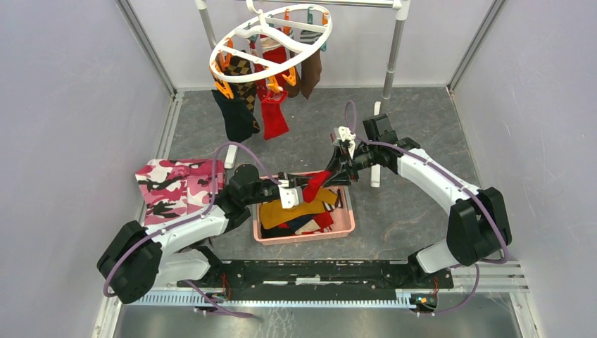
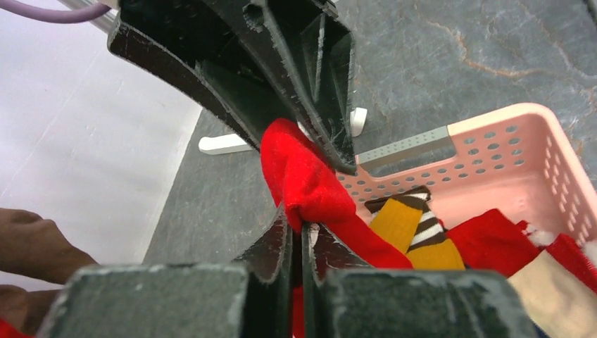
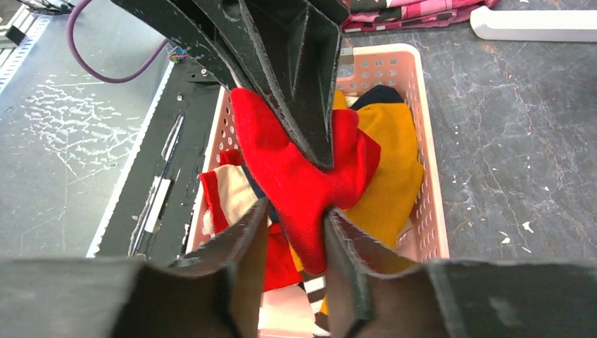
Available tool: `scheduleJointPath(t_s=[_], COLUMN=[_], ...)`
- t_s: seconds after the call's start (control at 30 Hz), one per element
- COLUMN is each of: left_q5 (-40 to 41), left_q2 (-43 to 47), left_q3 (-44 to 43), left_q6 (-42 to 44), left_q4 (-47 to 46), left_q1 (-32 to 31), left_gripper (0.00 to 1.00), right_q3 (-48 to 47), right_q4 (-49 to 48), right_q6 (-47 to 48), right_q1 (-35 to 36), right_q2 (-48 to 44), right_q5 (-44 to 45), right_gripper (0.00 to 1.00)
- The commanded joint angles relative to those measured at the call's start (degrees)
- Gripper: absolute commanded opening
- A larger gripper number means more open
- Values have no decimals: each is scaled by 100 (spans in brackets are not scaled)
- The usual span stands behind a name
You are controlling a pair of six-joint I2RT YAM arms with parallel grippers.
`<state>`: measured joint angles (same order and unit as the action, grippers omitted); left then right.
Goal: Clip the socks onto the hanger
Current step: Pick up the sock from the bin.
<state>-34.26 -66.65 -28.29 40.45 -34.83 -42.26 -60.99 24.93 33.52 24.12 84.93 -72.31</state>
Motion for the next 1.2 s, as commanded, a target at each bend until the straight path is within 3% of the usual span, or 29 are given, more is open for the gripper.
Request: scheduleJointPath(t_s=[0.0, 0.23, 0.43, 0.6, 0.73, 0.97, 1.17], left_q5=[19, 586, 488, 709, 803, 733, 576], left_q2=[304, 936, 1091, 945, 770, 586, 425], left_q3=[-42, 428, 594, 553, 618, 619, 597], left_q6=[-878, -3522, -5509, -7244, -8213, -8500, -8532], left_q4=[-255, -572, -956, -1386, -1739, -1758, -1777], left_q1=[-28, 38, 218, 310, 323, 324, 324], left_gripper=[2, 2, 2, 2, 2, 2, 2], right_q3=[-387, -566, 25, 83, 26, 74, -37], right_q4=[395, 1059, 424, 282, 24, -723, -758], right_q6=[489, 1867, 2595, 2810, 2294, 1225, 987], right_q1=[13, 13, 80, 535, 690, 761, 778], right_q2=[-61, -664, -1363, -1453, -1409, -1462, -1434], right_q5=[133, 830, 800, 1108, 1433, 2076, 2099], right_gripper=[44, 80, 96, 95, 92, 83, 69])
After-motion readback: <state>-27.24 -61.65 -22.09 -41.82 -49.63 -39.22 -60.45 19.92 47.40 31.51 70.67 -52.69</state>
